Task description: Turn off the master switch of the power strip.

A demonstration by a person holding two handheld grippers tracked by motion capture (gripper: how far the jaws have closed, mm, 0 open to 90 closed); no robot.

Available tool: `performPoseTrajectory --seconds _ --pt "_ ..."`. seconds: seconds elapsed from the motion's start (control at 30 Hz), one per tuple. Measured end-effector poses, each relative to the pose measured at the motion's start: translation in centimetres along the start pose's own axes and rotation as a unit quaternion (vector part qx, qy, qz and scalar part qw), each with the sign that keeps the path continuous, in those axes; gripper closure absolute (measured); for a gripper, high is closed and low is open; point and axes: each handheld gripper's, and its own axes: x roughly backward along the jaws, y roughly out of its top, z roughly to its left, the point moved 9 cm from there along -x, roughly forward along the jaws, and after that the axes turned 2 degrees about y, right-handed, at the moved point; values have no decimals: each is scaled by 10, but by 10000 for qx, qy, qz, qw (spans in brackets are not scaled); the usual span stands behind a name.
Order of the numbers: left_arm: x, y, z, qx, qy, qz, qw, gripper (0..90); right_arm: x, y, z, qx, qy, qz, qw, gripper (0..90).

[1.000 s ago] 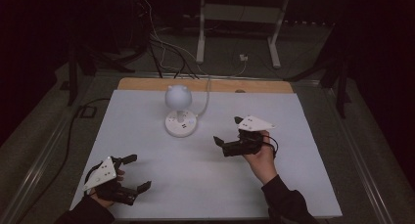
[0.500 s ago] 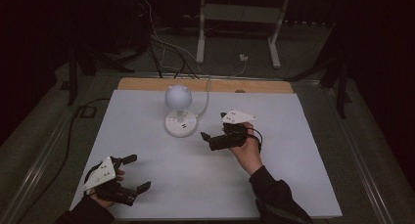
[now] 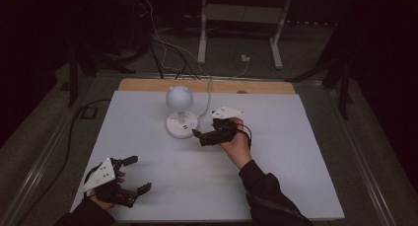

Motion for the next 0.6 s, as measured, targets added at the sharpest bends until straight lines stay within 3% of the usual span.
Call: performPoseTrajectory --seconds 0.17,0.43,0.47,0.5,0.57,0.6 --pt "0 0 -1 -8 -13 7 10000 4 -12 -1 -4 47 -178 68 9998 37" --pt "0 0 -1 5 -34 -10 10000 4 -24 -1 -8 -133 -371 95 9992 138" --pt "0 0 -2 -5 -38 -7 10000 4 -25 -1 -8 -221 -397 156 9988 199" --pt "0 0 -2 -8 -40 -5 10000 4 -25 -1 -8 -221 -397 156 9988 199" --pt "-1 0 -2 -5 -48 3 10000 4 -27 -1 -8 -153 -667 273 9973 384" --pt "0 0 -2 -5 -46 -1 10000 4 -27 -1 -8 -153 -667 273 9973 384"
